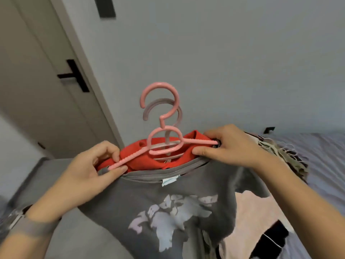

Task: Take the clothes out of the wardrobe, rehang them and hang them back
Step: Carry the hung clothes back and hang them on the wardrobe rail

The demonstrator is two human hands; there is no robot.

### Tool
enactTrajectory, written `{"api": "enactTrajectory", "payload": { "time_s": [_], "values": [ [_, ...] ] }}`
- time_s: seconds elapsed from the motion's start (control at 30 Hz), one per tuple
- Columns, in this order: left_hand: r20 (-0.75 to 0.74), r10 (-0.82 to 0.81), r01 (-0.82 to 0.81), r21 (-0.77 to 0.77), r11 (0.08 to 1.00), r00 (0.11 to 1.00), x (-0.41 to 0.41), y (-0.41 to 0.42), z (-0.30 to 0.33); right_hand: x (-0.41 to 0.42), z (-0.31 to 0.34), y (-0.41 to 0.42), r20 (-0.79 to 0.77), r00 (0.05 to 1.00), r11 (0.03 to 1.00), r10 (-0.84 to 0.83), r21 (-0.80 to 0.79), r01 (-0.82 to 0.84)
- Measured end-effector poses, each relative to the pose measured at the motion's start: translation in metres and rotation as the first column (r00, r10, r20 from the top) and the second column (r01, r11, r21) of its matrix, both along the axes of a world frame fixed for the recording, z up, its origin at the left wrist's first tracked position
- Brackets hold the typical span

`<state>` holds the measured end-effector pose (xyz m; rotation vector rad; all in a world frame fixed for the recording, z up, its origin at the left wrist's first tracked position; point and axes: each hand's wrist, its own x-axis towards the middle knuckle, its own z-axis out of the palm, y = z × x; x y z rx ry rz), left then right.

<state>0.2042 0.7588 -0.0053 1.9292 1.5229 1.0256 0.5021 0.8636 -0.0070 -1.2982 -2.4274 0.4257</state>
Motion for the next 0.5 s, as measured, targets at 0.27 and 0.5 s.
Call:
{"api": "enactTrajectory", "payload": {
  "time_s": [0.27, 0.5],
  "values": [
    [-0.144, 0.626, -0.632, 0.003, 0.775, 0.767, -0.143, -0.252, -0.004, -0.246, -0.017, -0.121, -0.060, 0.885, 0.874, 0.463, -0.137, -0.466],
    [-0.228, 0.885, -0.897, 0.085, 0.434, 0.406, -0.221, -0.406, -0.003, -0.396, -0.025, -0.240, -0.132, 0.586, 0.523, 0.799, -0.328, -0.787]
  ]
}}
